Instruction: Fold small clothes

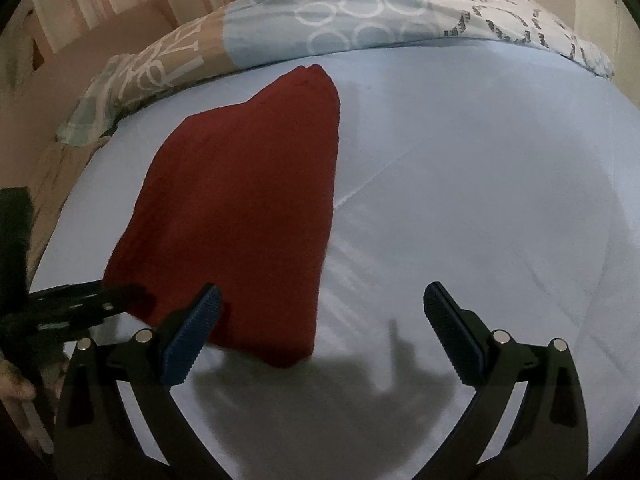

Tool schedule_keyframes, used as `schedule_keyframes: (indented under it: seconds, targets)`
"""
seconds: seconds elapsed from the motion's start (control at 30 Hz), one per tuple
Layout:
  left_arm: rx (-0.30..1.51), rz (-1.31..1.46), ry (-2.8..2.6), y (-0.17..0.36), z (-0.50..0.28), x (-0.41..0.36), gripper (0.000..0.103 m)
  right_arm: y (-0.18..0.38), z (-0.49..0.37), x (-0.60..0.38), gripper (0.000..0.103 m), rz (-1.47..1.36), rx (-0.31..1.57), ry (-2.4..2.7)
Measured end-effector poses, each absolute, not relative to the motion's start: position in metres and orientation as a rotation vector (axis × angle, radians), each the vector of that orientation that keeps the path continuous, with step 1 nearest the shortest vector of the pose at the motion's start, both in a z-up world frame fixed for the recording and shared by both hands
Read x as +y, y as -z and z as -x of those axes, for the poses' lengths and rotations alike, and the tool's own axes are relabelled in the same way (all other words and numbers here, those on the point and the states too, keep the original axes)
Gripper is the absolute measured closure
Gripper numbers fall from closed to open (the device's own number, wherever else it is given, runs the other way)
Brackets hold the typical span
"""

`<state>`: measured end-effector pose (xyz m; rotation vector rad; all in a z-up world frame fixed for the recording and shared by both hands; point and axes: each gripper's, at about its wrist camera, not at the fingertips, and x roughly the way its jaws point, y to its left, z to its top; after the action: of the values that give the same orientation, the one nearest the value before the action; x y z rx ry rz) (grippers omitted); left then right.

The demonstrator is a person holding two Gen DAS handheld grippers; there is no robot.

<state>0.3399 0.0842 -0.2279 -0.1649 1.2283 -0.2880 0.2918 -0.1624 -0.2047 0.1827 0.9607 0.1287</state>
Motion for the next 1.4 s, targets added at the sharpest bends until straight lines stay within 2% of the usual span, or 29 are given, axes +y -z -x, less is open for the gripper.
schedule_keyframes:
  seconds: [0.17,0.47,0.63,0.8,1.13,1.2,1.23,1.27,1.3,1.4]
  targets:
    - [1.252,0.221,0.304,0.246,-0.351,0.082,0.003,0.210,-0.293,-0.163,0.003,-0.143,0.956,-0.127]
    - [1.198,0.188,0.347,0.247,-0.363,0.071,0.004,0.221,-0.302,-0.173,0.003,-0.213,0.971,-0.138]
    - [1.155,0.112,0.372,0.245,-0.360,0.060,0.034,0.221,-0.315,-0.176,0.003,-0.230,0.968,-0.152]
    - [1.151,0.053,0.366,0.242,-0.359,0.056,0.039,0.211,-0.351,-0.181,0.003,-0.286,0.946,-0.179]
    - [1.143,0.039,0.368,0.245,-0.365,0.054,0.039,0.225,-0.428,-0.156,0.003,-0.322,1.061,-0.282]
    - [1.140,0.031,0.368,0.245,-0.365,0.053,0.039,0.227,-0.431,-0.153,0.018,-0.319,1.057,-0.305]
    - [1.140,0.028,0.368,0.245,-0.365,0.053,0.040,0.227,-0.431,-0.151,0.019,-0.307,1.062,-0.307]
    - [1.139,0.026,0.368,0.245,-0.365,0.052,0.041,0.227,-0.431,-0.148,0.025,-0.280,1.063,-0.301]
    - [1.136,0.018,0.366,0.244,-0.365,0.052,0.043,0.227,-0.431,-0.146,0.033,-0.262,1.065,-0.300]
    - [1.117,-0.009,0.356,0.238,-0.363,0.048,0.056,0.225,-0.427,-0.141,0.048,-0.212,1.059,-0.295]
